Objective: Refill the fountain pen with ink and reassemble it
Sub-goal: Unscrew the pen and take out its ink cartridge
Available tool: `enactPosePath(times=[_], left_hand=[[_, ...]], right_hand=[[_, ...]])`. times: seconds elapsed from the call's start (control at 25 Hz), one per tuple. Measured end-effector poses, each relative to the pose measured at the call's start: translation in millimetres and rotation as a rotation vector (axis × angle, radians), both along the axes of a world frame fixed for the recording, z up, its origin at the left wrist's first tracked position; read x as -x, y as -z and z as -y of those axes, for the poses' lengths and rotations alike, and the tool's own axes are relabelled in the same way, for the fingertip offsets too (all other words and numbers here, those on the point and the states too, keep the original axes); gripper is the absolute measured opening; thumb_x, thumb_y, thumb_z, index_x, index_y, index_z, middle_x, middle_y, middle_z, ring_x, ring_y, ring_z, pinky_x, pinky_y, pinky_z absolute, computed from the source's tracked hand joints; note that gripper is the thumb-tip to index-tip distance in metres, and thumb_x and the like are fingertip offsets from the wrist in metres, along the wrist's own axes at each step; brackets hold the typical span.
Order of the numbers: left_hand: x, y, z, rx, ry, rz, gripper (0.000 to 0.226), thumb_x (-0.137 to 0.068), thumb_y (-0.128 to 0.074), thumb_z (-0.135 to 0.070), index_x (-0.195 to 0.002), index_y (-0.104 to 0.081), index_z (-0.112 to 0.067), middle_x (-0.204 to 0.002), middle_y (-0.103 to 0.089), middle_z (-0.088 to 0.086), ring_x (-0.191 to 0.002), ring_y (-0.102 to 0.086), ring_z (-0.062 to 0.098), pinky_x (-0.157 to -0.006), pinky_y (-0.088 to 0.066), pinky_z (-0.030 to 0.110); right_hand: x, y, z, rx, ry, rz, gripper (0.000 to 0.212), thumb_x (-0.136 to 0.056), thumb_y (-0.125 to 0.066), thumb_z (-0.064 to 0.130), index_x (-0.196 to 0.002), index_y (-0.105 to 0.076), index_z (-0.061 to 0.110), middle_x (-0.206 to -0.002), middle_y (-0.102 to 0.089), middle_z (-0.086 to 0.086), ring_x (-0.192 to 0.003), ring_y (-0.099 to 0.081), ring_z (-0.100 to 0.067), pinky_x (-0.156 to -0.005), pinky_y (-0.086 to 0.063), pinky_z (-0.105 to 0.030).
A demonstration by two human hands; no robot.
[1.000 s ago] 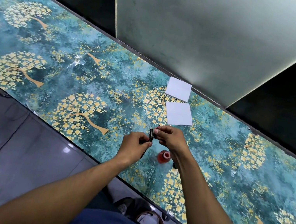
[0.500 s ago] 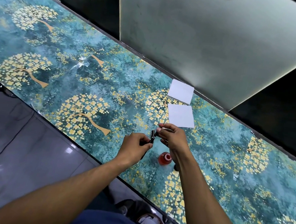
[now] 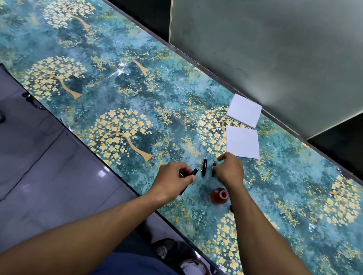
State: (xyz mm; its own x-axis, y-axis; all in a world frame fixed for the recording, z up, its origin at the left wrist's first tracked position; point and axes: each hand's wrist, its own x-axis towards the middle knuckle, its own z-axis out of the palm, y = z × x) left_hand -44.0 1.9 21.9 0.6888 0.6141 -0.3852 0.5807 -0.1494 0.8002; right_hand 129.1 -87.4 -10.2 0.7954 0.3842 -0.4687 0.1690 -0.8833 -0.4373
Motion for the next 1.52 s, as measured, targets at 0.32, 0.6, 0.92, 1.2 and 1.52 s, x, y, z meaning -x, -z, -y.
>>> enactPosePath(times=[0.32, 0.6, 0.92, 1.2, 1.52], left_hand=[[-14, 11, 0, 0.214, -0.094, 0.037, 0.012, -0.082, -0.078, -0.025, -0.086, -0.072, -0.015, -0.084, -0.073, -0.001, -0.078, -0.068, 0.013, -0.073, -0.057, 0.031], [-41, -1, 10, 0.659, -0.271, 0.137, 0.007, -0.088, -0.070, -0.012, -0.084, -0.067, -0.008, -0.081, -0.071, 0.010, -0.074, -0.066, 0.022, -0.068, -0.048, 0.033], [-45, 0, 18, 1.078, -0.480, 0.209, 0.016, -0.093, -0.065, -0.018, -0.084, -0.067, -0.005, -0.074, -0.067, 0.008, -0.067, -0.064, 0.018, -0.068, -0.051, 0.031], [-35, 8, 17, 1.270, -0.535, 0.215, 0.014, -0.094, -0.062, -0.014, -0.090, -0.066, -0.002, -0.081, -0.064, 0.013, -0.070, -0.060, 0.018, -0.071, -0.054, 0.033], [-37, 12, 14, 1.227, -0.590, 0.237, 0.005, -0.091, -0.064, -0.005, -0.088, -0.064, -0.001, -0.076, -0.062, 0.011, -0.064, -0.058, 0.016, -0.059, -0.057, 0.028]], right_hand=[[22, -19, 8, -0.129, 0.013, 0.141, 0.018, -0.085, -0.073, 0.028, -0.101, -0.068, 0.020, -0.089, -0.072, -0.001, -0.080, -0.066, -0.020, -0.069, -0.048, -0.028], [47, -57, 41, -0.380, -0.111, -0.117, 0.018, -0.088, -0.072, 0.026, -0.106, -0.070, 0.026, -0.093, -0.073, 0.008, -0.081, -0.068, -0.006, -0.069, -0.055, -0.027], [51, -68, 55, -0.361, -0.161, 0.302, 0.013, -0.087, -0.071, 0.018, -0.100, -0.074, 0.018, -0.086, -0.071, -0.001, -0.074, -0.064, -0.015, -0.070, -0.051, -0.031], [57, -70, 49, -0.333, -0.314, 0.371, 0.009, -0.086, -0.071, 0.023, -0.093, -0.073, 0.019, -0.084, -0.063, 0.002, -0.069, -0.059, -0.014, -0.065, -0.050, -0.032], [55, -69, 50, -0.290, -0.220, 0.345, 0.006, -0.084, -0.071, 0.025, -0.089, -0.070, 0.021, -0.084, -0.068, 0.005, -0.070, -0.062, -0.011, -0.067, -0.054, -0.035]])
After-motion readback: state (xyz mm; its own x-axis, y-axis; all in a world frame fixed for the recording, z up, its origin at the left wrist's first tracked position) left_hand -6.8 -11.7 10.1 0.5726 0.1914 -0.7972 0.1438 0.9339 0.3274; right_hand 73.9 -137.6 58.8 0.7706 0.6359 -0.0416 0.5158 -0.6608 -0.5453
